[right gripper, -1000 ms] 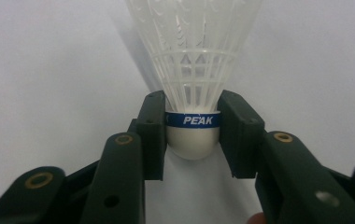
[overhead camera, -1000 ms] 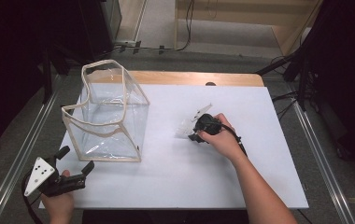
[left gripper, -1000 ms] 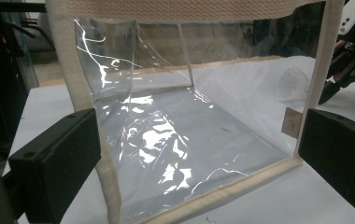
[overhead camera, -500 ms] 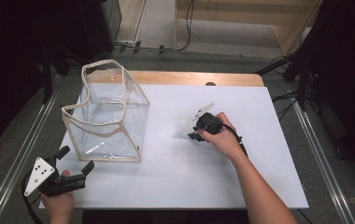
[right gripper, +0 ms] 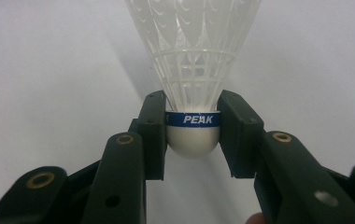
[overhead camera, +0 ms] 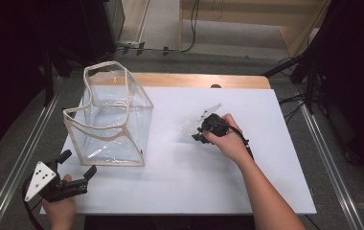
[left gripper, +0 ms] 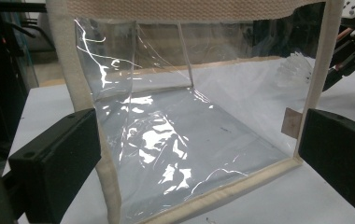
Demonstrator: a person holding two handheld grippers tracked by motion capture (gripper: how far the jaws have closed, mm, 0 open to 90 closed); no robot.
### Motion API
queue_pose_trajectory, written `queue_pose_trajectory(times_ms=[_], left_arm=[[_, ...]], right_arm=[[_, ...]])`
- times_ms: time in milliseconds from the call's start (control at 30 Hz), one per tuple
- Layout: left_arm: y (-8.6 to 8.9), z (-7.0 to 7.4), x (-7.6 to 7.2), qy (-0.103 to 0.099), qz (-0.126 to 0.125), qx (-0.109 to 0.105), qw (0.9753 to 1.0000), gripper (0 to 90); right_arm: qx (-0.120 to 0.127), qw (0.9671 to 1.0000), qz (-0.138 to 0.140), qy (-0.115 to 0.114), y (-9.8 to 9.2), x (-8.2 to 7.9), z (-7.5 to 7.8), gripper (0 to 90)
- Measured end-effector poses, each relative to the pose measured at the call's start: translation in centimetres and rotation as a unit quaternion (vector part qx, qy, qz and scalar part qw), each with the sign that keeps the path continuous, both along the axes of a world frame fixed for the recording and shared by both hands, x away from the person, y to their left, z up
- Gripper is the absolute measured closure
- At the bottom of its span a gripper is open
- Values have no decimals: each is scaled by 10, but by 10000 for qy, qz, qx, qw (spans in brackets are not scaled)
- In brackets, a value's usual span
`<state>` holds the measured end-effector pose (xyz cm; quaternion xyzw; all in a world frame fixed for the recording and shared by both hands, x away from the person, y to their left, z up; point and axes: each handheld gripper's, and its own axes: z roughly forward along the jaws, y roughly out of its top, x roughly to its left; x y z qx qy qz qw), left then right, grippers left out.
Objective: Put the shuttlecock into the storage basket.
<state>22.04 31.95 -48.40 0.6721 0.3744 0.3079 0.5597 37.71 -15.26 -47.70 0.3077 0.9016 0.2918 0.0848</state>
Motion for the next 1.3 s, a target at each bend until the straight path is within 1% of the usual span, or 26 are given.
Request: queue_pose_trajectory(times_ms=[267, 500, 733, 1033, 1200, 1300], left_arm=[[1, 0, 0, 13, -7, -50, 10000, 0], [0, 0, 0, 11, -10, -35, 10000, 0], [0, 0, 0, 6, -4, 1, 10000, 0], [0, 0, 0, 4, -2, -5, 10000, 0], [0, 0, 0, 7, -5, -21, 10000, 0], [0, 0, 0, 6, -5, -20, 10000, 0]], right_arm=[[139, 9999, -77, -39, -1, 0, 7, 618], [289, 9994, -133, -139, -2, -1, 16, 619], [383, 9990, -61, -206, 1, -1, 21, 619], [587, 9981, -65, -196, 5, -1, 24, 618], [693, 9974, -11, -192, 8, -2, 26, 619], [715, 9972, 14, -207, 9, -2, 29, 619]])
